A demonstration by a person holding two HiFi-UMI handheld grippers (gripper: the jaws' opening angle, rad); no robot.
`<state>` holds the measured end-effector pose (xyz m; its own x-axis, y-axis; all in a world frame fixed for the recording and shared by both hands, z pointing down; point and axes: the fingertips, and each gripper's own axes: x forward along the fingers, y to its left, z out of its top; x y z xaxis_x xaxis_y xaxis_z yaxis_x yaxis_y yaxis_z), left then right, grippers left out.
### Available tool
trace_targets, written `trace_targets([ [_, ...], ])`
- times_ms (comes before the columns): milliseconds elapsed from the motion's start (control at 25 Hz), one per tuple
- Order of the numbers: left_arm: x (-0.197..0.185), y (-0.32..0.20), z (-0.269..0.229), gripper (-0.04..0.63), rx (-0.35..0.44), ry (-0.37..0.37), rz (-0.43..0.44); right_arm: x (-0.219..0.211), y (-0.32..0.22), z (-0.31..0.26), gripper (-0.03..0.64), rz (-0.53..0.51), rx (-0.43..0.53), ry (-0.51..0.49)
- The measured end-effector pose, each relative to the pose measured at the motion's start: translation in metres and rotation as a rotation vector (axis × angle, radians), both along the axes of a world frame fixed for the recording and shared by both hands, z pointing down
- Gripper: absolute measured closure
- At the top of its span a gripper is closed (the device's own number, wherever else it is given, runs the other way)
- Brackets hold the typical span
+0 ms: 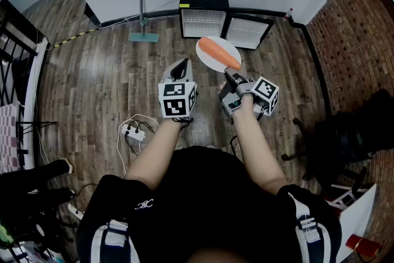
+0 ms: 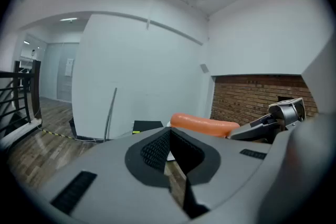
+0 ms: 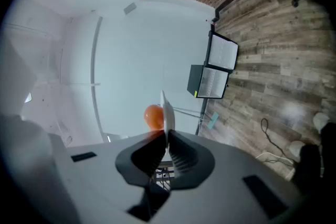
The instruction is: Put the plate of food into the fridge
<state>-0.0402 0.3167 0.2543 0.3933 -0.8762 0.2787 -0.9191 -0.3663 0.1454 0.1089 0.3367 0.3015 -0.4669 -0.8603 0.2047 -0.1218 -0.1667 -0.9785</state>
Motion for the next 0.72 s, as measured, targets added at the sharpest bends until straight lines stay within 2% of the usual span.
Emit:
trace_targets([
  [240, -0.03, -0.008, 0.003, 0.597, -0.007, 0.015, 0.005, -0.027, -0.004, 0.0, 0.588, 0.009, -0.007, 0.0],
  [720, -0.079, -0.05, 0.016, 0.597, -0.027, 0.051, 0.065, -0.066, -0.037, 0.002, 0.589, 0.098, -0.001, -0.004],
])
